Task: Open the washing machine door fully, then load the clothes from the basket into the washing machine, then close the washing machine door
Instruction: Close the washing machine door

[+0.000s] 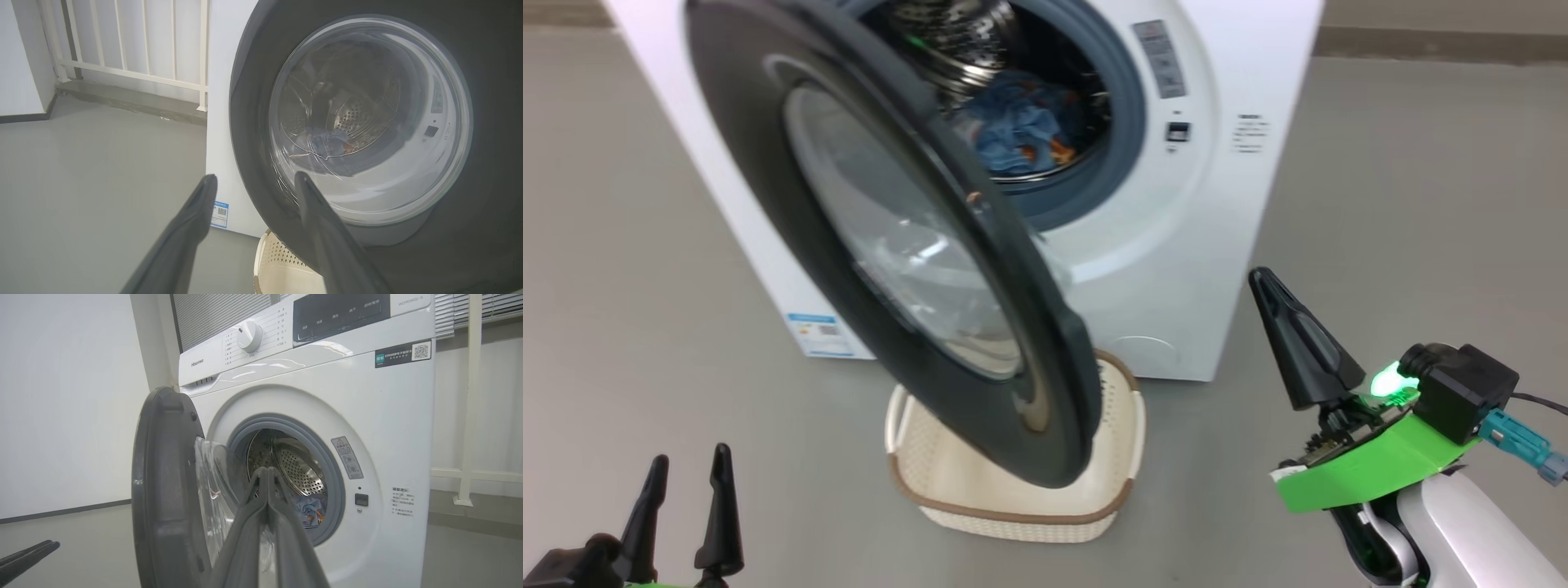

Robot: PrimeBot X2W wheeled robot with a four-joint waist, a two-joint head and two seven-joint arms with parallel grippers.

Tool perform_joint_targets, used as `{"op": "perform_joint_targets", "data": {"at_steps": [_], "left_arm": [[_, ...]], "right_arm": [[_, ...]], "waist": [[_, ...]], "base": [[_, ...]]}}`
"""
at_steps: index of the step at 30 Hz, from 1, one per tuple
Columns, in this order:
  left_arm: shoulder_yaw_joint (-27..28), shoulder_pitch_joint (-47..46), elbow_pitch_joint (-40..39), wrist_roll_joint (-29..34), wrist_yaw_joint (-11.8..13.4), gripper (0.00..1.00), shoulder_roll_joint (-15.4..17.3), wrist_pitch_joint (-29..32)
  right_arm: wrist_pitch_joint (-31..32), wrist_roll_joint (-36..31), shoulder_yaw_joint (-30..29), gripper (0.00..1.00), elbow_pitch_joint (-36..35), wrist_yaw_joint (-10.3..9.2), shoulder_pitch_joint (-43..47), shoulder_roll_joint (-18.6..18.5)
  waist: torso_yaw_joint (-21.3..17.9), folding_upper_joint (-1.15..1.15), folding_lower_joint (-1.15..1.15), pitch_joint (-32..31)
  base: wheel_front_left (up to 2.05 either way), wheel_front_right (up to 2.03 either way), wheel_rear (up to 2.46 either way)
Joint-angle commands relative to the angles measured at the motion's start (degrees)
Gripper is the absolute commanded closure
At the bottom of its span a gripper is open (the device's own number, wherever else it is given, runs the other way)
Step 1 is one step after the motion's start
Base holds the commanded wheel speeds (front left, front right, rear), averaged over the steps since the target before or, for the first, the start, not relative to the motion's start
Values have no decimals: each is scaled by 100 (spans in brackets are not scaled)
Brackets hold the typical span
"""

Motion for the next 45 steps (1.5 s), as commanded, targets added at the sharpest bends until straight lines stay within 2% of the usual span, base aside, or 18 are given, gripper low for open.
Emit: {"op": "perform_joint_targets", "data": {"at_steps": [1, 13, 20, 30, 45], "left_arm": [[175, -169, -70, 77, -15, 0, 117, -61], [91, -201, 26, 61, -49, 0, 104, -61], [82, -202, 74, 55, -76, 0, 89, -61], [81, -206, 96, 45, -99, 0, 65, -61], [83, -280, 103, 43, -123, 0, -11, -61]], "right_arm": [[-46, 136, 150, 100, -259, 25, -236, 23], [-46, 440, 677, 100, -806, 25, -531, 165], [-46, 565, 1416, 100, -895, 25, -587, 199], [-46, 709, 2515, 100, -243, 25, -679, -34], [-46, 1290, 2879, 100, 1136, 25, -842, -181]], "waist": [[353, 0, 0, -60], [951, 0, 0, -123], [1126, 0, 0, -152], [1255, 0, 0, -200], [1437, 0, 0, 11]], "base": [[0, 0, 0], [0, 0, 0], [0, 0, 0], [0, 0, 0], [0, 0, 0]]}}
